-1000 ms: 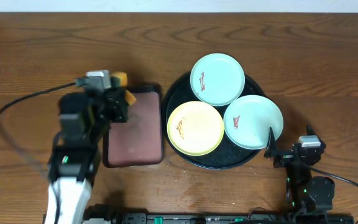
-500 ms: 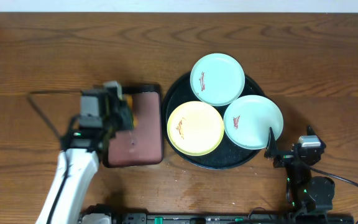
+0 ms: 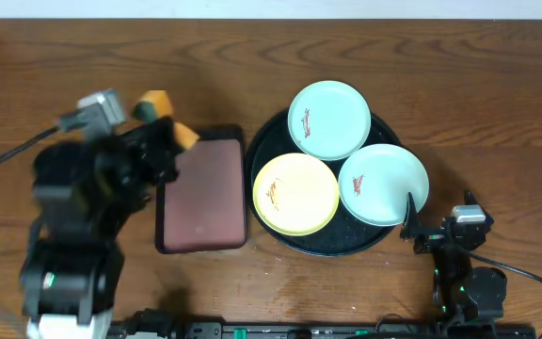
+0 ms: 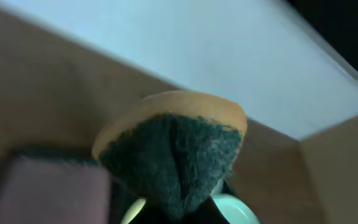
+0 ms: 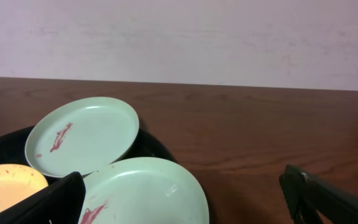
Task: Clean dirty plates on tray and stack at the side
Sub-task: 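Carry the sponge with the left gripper onto the yellow plate, then reach the right gripper to the yellow plate rim and grasp it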
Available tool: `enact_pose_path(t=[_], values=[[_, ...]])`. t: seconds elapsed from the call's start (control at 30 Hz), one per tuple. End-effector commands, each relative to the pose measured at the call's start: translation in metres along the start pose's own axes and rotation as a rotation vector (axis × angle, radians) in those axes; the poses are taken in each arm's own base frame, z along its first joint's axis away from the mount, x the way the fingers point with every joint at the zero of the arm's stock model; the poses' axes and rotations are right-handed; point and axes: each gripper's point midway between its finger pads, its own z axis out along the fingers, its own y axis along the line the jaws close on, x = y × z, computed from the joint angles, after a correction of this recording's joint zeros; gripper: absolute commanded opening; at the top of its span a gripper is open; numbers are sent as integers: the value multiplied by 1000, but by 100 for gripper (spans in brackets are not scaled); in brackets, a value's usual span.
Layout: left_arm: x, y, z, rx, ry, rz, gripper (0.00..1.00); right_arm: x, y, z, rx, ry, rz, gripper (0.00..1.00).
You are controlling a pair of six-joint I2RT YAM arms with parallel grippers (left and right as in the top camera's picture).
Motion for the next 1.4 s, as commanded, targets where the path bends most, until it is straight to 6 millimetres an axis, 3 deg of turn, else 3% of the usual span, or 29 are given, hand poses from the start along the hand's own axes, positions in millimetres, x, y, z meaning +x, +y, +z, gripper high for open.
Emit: enact_pose_path(t=[0.0, 0.17, 0.33, 0.53, 0.67, 0.8, 1.03, 1.1, 1.23, 1.37], values=[[50, -14, 46, 69, 258, -225, 8, 1, 1, 0, -6, 2, -6, 99], [124, -21, 101, 23, 515, -200, 7, 1, 1, 0, -6, 2, -6, 99], [192, -1, 141, -148, 654, -120, 7, 1, 1, 0, -6, 2, -6, 99], [240, 20, 164, -336, 684, -111, 7, 1, 1, 0, -6, 2, -6, 99], [270, 7, 180, -326, 700, -122, 7, 1, 1, 0, -6, 2, -6, 99], [293, -9, 188, -286, 711, -79, 7, 1, 1, 0, -6, 2, -6, 99], [317, 8, 194, -365, 716, -14, 7, -1, 2, 0, -7, -4, -4, 99], [321, 14, 193, -384, 731, -8, 8, -12, 7, -1, -40, -50, 46, 99], [327, 24, 184, -424, 771, 18, 7, -27, 45, -8, -277, -74, 292, 99], [328, 28, 181, -441, 784, 23, 7, -64, 57, -19, -375, -212, 287, 99]])
